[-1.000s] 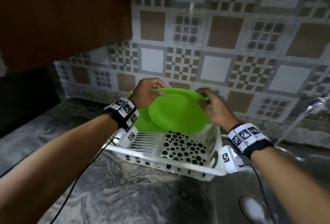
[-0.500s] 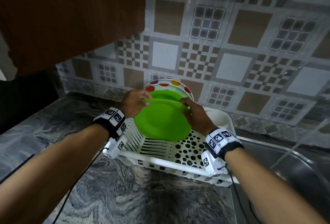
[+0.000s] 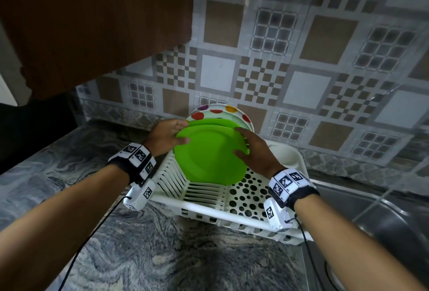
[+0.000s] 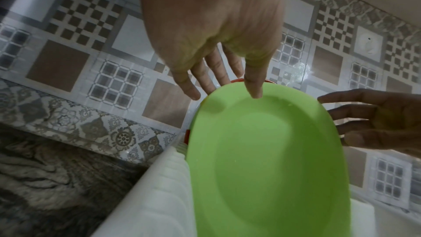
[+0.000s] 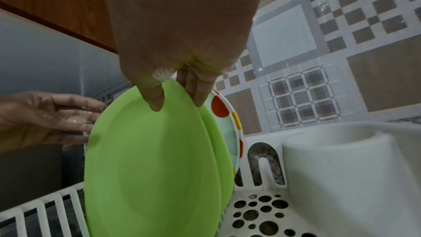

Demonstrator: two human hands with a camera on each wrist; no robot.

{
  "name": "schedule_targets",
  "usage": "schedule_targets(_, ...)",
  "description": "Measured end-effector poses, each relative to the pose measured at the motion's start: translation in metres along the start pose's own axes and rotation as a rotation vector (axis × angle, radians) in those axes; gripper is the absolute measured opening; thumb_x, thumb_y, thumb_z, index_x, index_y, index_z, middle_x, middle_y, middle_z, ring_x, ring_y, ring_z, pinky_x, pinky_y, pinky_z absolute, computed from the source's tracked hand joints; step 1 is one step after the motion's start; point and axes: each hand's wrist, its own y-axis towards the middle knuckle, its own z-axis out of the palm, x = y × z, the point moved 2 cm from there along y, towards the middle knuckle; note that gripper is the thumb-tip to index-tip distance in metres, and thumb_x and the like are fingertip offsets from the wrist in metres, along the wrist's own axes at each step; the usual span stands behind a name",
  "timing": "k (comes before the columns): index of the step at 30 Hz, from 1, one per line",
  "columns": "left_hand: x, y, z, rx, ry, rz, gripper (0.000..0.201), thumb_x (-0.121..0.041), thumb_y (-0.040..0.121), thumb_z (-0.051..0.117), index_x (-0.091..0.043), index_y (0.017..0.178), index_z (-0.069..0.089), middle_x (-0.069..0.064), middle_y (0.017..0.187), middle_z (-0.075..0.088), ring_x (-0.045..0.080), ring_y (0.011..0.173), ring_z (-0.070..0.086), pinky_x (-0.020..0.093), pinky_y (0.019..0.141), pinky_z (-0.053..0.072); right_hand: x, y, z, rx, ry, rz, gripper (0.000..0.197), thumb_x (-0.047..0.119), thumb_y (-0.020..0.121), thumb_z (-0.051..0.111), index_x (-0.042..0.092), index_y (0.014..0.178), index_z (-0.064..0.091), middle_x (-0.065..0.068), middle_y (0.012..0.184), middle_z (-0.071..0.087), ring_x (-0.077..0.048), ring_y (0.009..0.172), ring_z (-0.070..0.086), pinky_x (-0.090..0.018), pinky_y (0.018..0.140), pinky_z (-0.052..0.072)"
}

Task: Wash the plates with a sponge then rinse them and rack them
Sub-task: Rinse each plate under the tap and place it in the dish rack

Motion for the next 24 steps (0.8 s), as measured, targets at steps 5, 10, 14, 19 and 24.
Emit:
schedule_targets(5, -0.006, -0.002, 0.003, -0.021, 0.02, -0.014, 0.055, 0.002, 0.068, 0.079, -0.004, 0.119, 0.058, 0.017, 0.123, 0.061, 0.026, 0.111, 0.061, 0.039, 0.096, 0.049, -0.007, -0.005, -0.005, -0.003, 0.023, 0.029, 0.064, 0.016, 0.082, 0.069, 0.019, 0.138, 0.039, -0.01, 0.133, 0.051, -0.025, 0.115, 0.054, -0.046, 0.097, 0.047)
schedule_targets(10, -0.007, -0.007, 0.002, -0.086, 0.191, 0.038, 0.044, -0.006, 0.07, 0.081, -0.032, 0.102, 0.064, 0.001, 0.11, 0.067, 0.021, 0.107, 0.063, 0.042, 0.093, 0.053, -0.015, -0.016, -0.009, 0.01, 0.023, 0.075, 0.067, 0.017, 0.081, 0.069, 0.025, 0.139, 0.036, -0.003, 0.137, 0.047, -0.02, 0.118, 0.053, -0.04, 0.098, 0.047)
schedule_targets(14, -0.023, -0.014, 0.01, -0.21, 0.234, 0.11, 0.034, -0.008, 0.073, 0.078, -0.024, 0.101, 0.068, 0.0, 0.105, 0.067, 0.02, 0.098, 0.064, 0.043, 0.09, 0.054, -0.022, -0.031, -0.022, -0.038, 0.071, 0.109, 0.061, 0.014, 0.08, 0.069, 0.034, 0.132, 0.042, 0.004, 0.122, 0.053, -0.013, 0.1, 0.057, -0.032, 0.088, 0.05)
schedule_targets(19, -0.077, -0.03, 0.065, -0.119, 0.078, 0.126, 0.028, 0.0, 0.08, 0.07, -0.011, 0.105, 0.065, 0.011, 0.106, 0.066, 0.019, 0.092, 0.064, 0.036, 0.083, 0.052, -0.027, -0.057, -0.053, -0.107, 0.098, 0.182, 0.052, 0.016, 0.083, 0.063, 0.025, 0.131, 0.046, 0.003, 0.114, 0.059, -0.012, 0.093, 0.059, -0.036, 0.087, 0.052)
schedule_targets(24, -0.118, -0.081, 0.161, -0.001, -0.113, 0.018, 0.028, -0.001, 0.082, 0.068, -0.016, 0.105, 0.065, 0.004, 0.103, 0.069, 0.018, 0.095, 0.065, 0.027, 0.074, 0.052, -0.06, -0.1, -0.101, -0.141, 0.109, 0.251, 0.046, 0.02, 0.083, 0.064, 0.027, 0.126, 0.05, 0.005, 0.111, 0.06, -0.013, 0.096, 0.06, -0.039, 0.086, 0.054)
